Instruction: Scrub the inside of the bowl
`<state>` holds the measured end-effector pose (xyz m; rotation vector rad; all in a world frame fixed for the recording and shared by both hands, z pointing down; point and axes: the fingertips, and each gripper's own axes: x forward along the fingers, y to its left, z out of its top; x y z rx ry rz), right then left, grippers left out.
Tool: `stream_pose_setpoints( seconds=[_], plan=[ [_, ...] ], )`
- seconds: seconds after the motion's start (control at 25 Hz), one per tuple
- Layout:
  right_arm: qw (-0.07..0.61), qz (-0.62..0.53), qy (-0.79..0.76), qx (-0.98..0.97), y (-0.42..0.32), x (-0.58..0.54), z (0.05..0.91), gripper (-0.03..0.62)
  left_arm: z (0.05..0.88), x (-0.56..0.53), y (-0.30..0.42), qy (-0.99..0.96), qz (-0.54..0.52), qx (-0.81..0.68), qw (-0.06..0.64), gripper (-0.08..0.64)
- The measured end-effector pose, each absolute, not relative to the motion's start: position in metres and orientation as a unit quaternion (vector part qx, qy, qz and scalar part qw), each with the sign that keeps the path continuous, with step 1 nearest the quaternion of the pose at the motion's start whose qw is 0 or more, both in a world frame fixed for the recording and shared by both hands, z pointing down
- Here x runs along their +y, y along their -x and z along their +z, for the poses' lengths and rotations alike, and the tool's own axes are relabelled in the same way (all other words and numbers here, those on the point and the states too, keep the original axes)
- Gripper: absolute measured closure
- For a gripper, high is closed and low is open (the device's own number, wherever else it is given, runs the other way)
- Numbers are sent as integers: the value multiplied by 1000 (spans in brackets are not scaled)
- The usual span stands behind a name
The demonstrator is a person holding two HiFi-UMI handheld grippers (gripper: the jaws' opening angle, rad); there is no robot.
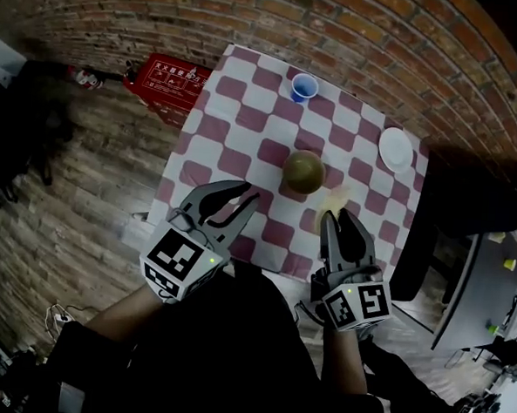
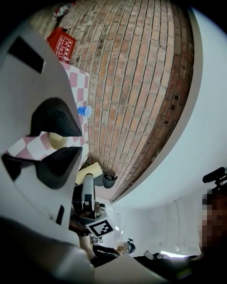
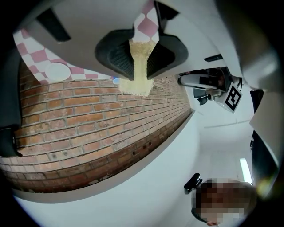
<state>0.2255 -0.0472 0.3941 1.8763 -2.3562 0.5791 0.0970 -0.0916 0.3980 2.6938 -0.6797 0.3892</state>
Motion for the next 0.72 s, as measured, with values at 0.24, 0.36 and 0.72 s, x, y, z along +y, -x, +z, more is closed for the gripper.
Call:
stream_pose_setpoints(
  seconds=[0.24, 0.36, 0.72],
  plan=[
    [63, 158, -611, -773, -224, -42, 392, 489, 411, -87, -94, -941, 145, -244, 182, 480],
    [67, 156, -612, -772, -226, -39, 392, 489, 413, -85, -97, -941, 147, -244, 181, 480],
    [74, 144, -619, -769, -230, -36, 389, 489, 417, -84, -96, -940, 150, -251, 178, 480]
  ],
)
